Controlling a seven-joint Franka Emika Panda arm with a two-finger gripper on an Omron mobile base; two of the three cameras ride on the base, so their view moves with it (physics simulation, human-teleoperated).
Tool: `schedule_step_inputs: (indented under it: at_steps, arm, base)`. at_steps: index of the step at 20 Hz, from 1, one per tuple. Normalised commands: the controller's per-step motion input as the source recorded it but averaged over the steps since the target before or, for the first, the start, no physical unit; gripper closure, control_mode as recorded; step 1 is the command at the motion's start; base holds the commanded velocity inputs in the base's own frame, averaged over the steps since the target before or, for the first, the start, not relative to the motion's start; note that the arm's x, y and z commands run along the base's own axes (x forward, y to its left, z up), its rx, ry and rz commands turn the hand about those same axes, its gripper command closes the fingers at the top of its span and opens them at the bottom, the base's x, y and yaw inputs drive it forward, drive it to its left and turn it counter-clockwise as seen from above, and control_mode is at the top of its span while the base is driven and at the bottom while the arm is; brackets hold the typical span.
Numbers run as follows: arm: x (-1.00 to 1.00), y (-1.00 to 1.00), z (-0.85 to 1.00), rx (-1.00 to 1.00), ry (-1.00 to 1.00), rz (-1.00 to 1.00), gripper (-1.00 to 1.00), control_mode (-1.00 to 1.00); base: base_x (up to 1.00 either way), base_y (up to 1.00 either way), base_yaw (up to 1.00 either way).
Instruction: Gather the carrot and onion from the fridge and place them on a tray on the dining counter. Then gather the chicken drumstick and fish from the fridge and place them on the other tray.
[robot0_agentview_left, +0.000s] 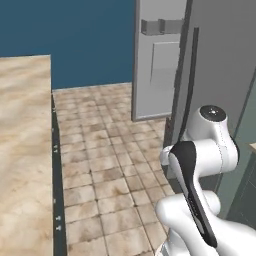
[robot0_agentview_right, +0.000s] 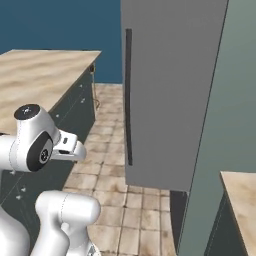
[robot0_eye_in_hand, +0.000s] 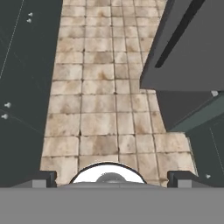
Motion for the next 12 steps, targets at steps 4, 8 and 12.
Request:
schedule_step_inputs:
  at_steps: [4, 8, 12]
  arm:
    - [0.00, 0.00, 0.00, 0.00, 0.00, 0.00, -1.00, 1.00]
    - [0.00, 0.00, 0.00, 0.00, 0.00, 0.00, -1.00, 1.00]
    - [0.00, 0.00, 0.00, 0.00, 0.00, 0.00, -1.00, 1.00]
  base:
    - [0.57, 0.30, -0.01]
    - [0.48, 0.39, -0.06]
    - [0.47, 0.40, -0.08]
